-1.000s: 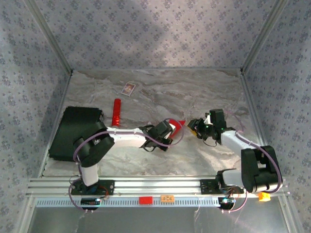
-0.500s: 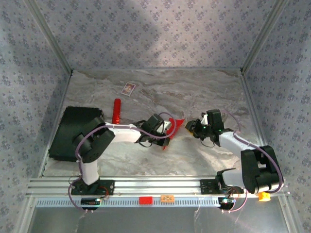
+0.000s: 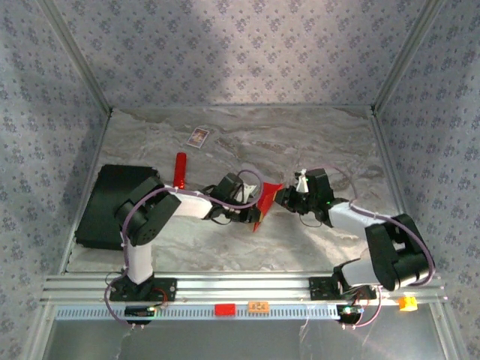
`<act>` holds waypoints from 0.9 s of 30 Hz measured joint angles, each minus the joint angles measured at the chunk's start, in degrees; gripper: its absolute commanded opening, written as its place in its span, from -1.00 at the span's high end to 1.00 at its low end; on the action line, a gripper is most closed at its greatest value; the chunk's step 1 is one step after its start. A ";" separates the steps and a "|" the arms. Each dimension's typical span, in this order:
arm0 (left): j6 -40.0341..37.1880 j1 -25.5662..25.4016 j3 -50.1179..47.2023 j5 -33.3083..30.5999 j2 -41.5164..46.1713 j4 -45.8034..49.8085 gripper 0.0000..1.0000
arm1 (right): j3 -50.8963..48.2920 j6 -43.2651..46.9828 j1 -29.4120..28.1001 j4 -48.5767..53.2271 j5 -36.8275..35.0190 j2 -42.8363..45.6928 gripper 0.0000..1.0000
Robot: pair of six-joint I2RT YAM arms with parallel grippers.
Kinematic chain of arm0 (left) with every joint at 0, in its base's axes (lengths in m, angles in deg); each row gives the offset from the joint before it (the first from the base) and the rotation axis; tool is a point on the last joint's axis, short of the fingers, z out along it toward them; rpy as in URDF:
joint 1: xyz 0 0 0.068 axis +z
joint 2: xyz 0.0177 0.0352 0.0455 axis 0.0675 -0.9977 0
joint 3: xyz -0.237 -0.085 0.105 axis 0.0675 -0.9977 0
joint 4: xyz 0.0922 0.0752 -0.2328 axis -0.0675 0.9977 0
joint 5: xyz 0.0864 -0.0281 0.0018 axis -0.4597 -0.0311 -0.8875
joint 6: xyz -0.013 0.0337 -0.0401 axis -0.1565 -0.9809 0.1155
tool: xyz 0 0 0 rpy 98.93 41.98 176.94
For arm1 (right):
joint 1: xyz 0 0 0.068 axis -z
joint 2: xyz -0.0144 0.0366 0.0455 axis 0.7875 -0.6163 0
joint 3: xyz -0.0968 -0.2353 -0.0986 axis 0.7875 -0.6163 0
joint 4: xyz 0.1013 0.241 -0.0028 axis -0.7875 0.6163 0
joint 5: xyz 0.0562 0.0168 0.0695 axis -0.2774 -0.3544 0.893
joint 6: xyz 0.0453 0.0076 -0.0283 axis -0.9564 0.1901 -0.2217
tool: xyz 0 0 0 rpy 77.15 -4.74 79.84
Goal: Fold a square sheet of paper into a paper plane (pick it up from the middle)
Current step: Fifth fold the wing at the center of the table.
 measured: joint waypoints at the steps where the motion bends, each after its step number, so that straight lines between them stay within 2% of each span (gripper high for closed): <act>1: 0.57 0.13 -0.33 0.52 -0.15 -0.92 1.00 | 0.00 -0.02 -0.02 -0.72 0.85 -1.25 0.67; 11: 5.27 1.49 -1.46 4.07 -1.22 -5.18 1.00 | 2.84 -0.24 -1.86 -6.12 6.36 -8.24 0.70; 27: 11.52 1.77 -3.61 3.82 -1.33 -10.16 1.00 | 4.39 -1.36 -1.16 -11.67 8.74 -15.32 0.70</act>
